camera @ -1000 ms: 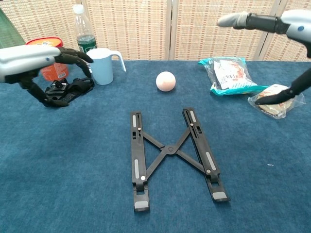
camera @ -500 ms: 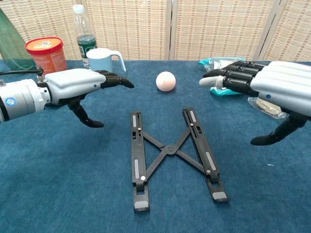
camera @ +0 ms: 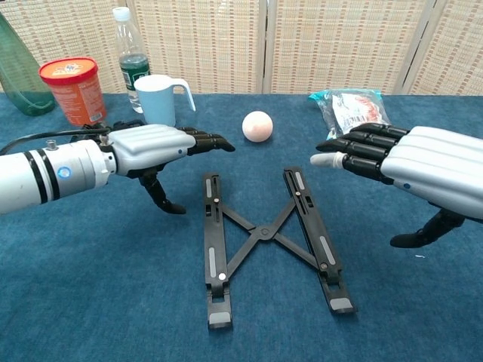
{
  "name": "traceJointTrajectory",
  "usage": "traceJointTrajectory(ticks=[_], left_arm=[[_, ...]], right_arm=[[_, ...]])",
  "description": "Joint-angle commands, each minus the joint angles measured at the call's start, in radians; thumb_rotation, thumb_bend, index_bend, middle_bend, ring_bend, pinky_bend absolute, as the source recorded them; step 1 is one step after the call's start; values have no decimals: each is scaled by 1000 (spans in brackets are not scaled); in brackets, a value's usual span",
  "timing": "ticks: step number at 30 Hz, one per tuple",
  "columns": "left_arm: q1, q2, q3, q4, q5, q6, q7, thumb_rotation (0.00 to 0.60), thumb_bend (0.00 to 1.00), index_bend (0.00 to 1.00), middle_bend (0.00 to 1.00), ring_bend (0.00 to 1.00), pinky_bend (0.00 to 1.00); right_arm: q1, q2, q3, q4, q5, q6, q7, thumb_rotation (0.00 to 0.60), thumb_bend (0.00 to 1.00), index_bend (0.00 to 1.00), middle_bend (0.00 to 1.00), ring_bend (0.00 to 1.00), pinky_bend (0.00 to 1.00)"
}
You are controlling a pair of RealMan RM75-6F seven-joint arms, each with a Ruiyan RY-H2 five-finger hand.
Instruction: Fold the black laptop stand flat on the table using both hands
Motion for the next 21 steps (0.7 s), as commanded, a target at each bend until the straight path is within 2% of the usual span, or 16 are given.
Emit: traceJointTrajectory(ticks=[1, 7, 21], left_arm=[[-9, -14, 0, 17, -4, -7, -12, 600, 151, 0, 14, 9, 0], [-20, -42, 1, 54, -16, -15, -31, 600, 151, 0, 14, 9, 0], [-33, -61, -3, 75, -53, -41, -86, 600, 151, 0, 14, 9, 0]], right_arm=[[-3, -5, -3, 15, -2, -1, -8, 600, 0, 0, 0, 0, 0], [-2, -54, -6, 97, -38, 18, -45, 600, 0, 0, 0, 0, 0], [-13, -225, -15, 325, -106, 127, 4, 600, 0, 0, 0, 0, 0]])
